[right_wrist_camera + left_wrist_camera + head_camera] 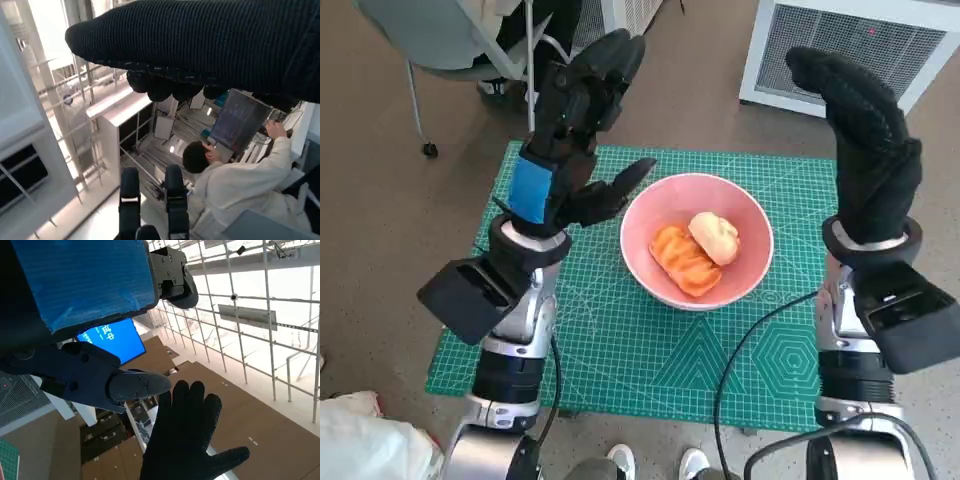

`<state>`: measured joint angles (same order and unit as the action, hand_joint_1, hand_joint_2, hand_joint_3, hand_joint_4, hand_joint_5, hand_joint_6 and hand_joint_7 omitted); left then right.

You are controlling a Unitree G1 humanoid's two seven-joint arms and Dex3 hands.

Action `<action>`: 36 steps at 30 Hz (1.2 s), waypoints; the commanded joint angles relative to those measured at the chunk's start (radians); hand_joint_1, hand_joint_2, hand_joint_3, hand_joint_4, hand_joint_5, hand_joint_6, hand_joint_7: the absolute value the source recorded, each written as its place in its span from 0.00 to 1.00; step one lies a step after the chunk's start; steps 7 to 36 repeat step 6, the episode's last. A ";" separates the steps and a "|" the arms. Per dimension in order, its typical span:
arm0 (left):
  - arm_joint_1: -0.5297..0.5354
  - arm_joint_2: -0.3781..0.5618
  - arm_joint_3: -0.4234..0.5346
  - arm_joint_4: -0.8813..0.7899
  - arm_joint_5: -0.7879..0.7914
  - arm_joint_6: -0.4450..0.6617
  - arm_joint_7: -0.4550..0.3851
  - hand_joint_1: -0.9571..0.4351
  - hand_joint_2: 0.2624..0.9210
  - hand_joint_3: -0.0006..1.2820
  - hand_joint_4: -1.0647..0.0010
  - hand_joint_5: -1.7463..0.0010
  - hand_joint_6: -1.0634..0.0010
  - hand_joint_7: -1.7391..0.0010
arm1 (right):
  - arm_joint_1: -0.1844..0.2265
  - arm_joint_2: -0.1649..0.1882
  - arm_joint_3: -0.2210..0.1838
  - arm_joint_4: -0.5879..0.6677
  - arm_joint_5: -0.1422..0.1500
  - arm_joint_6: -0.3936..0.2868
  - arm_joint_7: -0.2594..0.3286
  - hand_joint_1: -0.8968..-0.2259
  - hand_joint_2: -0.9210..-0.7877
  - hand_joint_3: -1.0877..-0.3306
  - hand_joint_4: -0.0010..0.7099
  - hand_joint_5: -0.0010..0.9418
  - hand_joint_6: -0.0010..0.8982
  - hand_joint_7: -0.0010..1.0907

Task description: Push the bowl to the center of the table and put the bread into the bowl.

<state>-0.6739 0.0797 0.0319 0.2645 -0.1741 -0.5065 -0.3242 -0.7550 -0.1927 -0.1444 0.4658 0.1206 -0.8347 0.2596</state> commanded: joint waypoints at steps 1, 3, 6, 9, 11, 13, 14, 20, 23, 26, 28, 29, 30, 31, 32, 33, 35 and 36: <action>0.007 -0.005 -0.001 -0.008 -0.014 0.000 -0.008 0.42 1.00 0.28 0.79 1.00 1.00 0.62 | 0.011 -0.011 0.003 0.001 -0.016 0.007 -0.011 0.47 0.00 0.43 0.51 0.01 0.26 0.32; 0.007 -0.008 -0.002 -0.008 -0.016 0.001 -0.010 0.42 1.00 0.28 0.79 1.00 1.00 0.62 | 0.010 -0.013 0.002 0.005 -0.019 0.004 -0.013 0.47 0.00 0.43 0.51 0.01 0.26 0.32; 0.006 -0.012 -0.002 -0.008 -0.020 0.003 -0.014 0.41 1.00 0.28 0.79 1.00 1.00 0.63 | 0.011 -0.016 0.003 0.008 -0.028 0.004 -0.019 0.47 0.00 0.43 0.51 0.01 0.26 0.32; 0.006 -0.012 -0.002 -0.008 -0.020 0.003 -0.014 0.41 1.00 0.28 0.79 1.00 1.00 0.63 | 0.011 -0.016 0.003 0.008 -0.028 0.004 -0.019 0.47 0.00 0.43 0.51 0.01 0.26 0.32; 0.006 -0.012 -0.002 -0.008 -0.020 0.003 -0.014 0.41 1.00 0.28 0.79 1.00 1.00 0.63 | 0.011 -0.016 0.003 0.008 -0.028 0.004 -0.019 0.47 0.00 0.43 0.51 0.01 0.26 0.32; 0.006 -0.012 -0.002 -0.008 -0.020 0.003 -0.014 0.41 1.00 0.28 0.79 1.00 1.00 0.63 | 0.011 -0.016 0.003 0.008 -0.028 0.004 -0.019 0.47 0.00 0.43 0.51 0.01 0.26 0.32; 0.006 -0.012 -0.002 -0.008 -0.020 0.003 -0.014 0.41 1.00 0.28 0.79 1.00 1.00 0.63 | 0.011 -0.016 0.003 0.008 -0.028 0.004 -0.019 0.47 0.00 0.43 0.51 0.01 0.26 0.32; 0.006 -0.012 -0.002 -0.008 -0.020 0.003 -0.014 0.41 1.00 0.28 0.79 1.00 1.00 0.63 | 0.011 -0.016 0.003 0.008 -0.028 0.004 -0.019 0.47 0.00 0.43 0.51 0.01 0.26 0.32; 0.006 -0.012 -0.002 -0.008 -0.020 0.003 -0.014 0.41 1.00 0.28 0.79 1.00 1.00 0.63 | 0.011 -0.016 0.003 0.008 -0.028 0.004 -0.019 0.47 0.00 0.43 0.51 0.01 0.26 0.32; 0.006 -0.012 -0.002 -0.008 -0.020 0.003 -0.014 0.41 1.00 0.28 0.79 1.00 1.00 0.63 | 0.011 -0.016 0.003 0.008 -0.028 0.004 -0.019 0.47 0.00 0.43 0.51 0.01 0.26 0.32; 0.006 -0.012 -0.002 -0.008 -0.020 0.003 -0.014 0.41 1.00 0.28 0.79 1.00 1.00 0.63 | 0.011 -0.016 0.003 0.008 -0.028 0.004 -0.019 0.47 0.00 0.43 0.51 0.01 0.26 0.32; 0.006 -0.012 -0.002 -0.008 -0.020 0.003 -0.014 0.41 1.00 0.28 0.79 1.00 1.00 0.63 | 0.011 -0.016 0.003 0.008 -0.028 0.004 -0.019 0.47 0.00 0.43 0.51 0.01 0.26 0.32; 0.006 -0.012 -0.002 -0.008 -0.020 0.003 -0.014 0.41 1.00 0.28 0.79 1.00 1.00 0.63 | 0.011 -0.016 0.003 0.008 -0.028 0.004 -0.019 0.47 0.00 0.43 0.51 0.01 0.26 0.32; 0.006 -0.012 -0.002 -0.008 -0.020 0.003 -0.014 0.41 1.00 0.28 0.79 1.00 1.00 0.63 | 0.011 -0.016 0.003 0.008 -0.028 0.004 -0.019 0.47 0.00 0.43 0.51 0.01 0.26 0.32; 0.006 -0.012 -0.002 -0.008 -0.020 0.003 -0.014 0.41 1.00 0.28 0.79 1.00 1.00 0.63 | 0.011 -0.016 0.003 0.008 -0.028 0.004 -0.019 0.47 0.00 0.43 0.51 0.01 0.26 0.32; 0.006 -0.012 -0.002 -0.008 -0.020 0.003 -0.014 0.41 1.00 0.28 0.79 1.00 1.00 0.63 | 0.011 -0.016 0.003 0.008 -0.028 0.004 -0.019 0.47 0.00 0.43 0.51 0.01 0.26 0.32; 0.006 -0.012 -0.002 -0.008 -0.020 0.003 -0.014 0.41 1.00 0.28 0.79 1.00 1.00 0.63 | 0.011 -0.016 0.003 0.008 -0.028 0.004 -0.019 0.47 0.00 0.43 0.51 0.01 0.26 0.32; 0.006 -0.012 -0.002 -0.008 -0.020 0.003 -0.014 0.41 1.00 0.28 0.79 1.00 1.00 0.63 | 0.011 -0.016 0.003 0.008 -0.028 0.004 -0.019 0.47 0.00 0.43 0.51 0.01 0.26 0.32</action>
